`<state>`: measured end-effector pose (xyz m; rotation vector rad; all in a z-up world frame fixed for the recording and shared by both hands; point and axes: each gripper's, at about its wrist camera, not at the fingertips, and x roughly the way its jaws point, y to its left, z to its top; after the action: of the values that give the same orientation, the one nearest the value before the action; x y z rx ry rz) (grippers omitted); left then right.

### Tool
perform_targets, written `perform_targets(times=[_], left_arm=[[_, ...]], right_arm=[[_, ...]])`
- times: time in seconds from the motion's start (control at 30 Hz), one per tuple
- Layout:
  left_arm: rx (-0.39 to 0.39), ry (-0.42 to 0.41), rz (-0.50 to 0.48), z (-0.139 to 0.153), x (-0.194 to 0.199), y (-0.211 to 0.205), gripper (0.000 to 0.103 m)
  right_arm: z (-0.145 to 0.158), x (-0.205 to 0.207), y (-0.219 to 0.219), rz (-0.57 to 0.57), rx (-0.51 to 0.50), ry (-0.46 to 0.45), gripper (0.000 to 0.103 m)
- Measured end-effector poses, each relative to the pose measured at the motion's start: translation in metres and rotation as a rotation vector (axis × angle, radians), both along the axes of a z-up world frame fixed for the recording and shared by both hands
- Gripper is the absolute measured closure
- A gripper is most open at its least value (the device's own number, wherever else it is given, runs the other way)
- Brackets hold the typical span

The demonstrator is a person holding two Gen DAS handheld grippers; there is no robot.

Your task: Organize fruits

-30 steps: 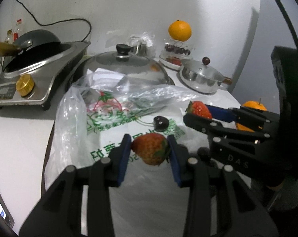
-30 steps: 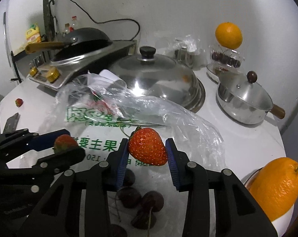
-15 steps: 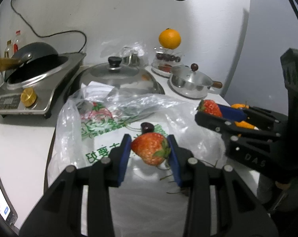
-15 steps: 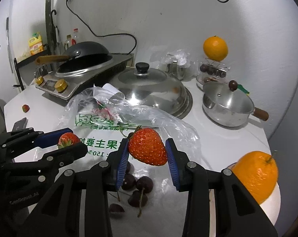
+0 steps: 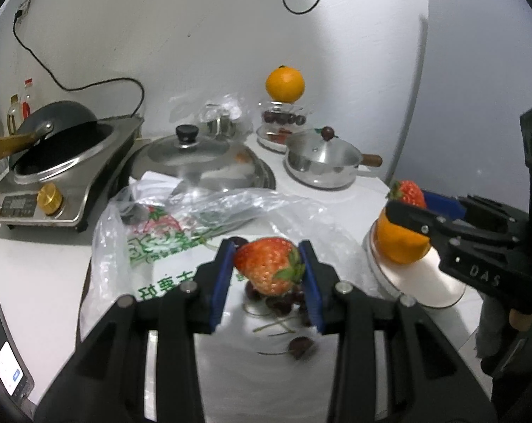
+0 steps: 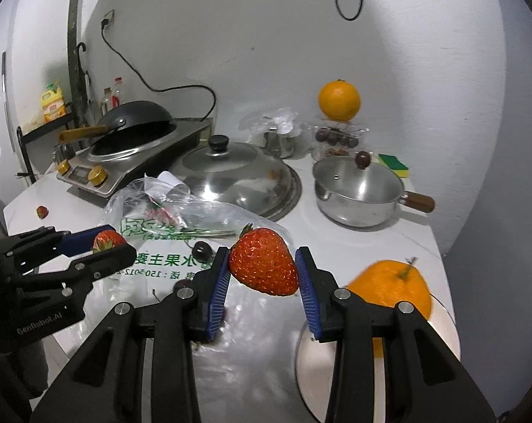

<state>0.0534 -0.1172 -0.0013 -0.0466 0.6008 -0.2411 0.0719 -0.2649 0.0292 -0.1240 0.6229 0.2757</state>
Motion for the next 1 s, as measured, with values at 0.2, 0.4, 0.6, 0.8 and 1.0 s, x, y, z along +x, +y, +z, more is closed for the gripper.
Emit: perform_targets(times=[0.2,0.4,0.6,0.8,1.0], left_arm=[[0.010,-0.015,-0.021,0.009,-0.006,-0.023,0.065],[0.028,-0.023,-0.067,0.011,-0.011,-0.060,0.065],[0.044,-0.014,-0.094,0.008,-0.011,-0.090,0.065],[0.065,-0.006,-0.117,0.004,-0.010,-0.116,0.065],[0.089,0.014,-0.136,-0.004,-0.005,-0.139,0.065]], right_arm=[[0.003,-0.017,-0.025,-0.025,0.005,-0.010,0.063],[0.006,-0.033,-0.055,-0.057,0.000,-0.027,0.063],[0.003,-0.042,-0.085,-0.083,0.009,-0.024,0.063],[-0.004,-0.045,-0.108,-0.102,0.019,-0.019,0.063],[-0.015,-0.045,-0.129,-0.119,0.033,-0.001,0.063]])
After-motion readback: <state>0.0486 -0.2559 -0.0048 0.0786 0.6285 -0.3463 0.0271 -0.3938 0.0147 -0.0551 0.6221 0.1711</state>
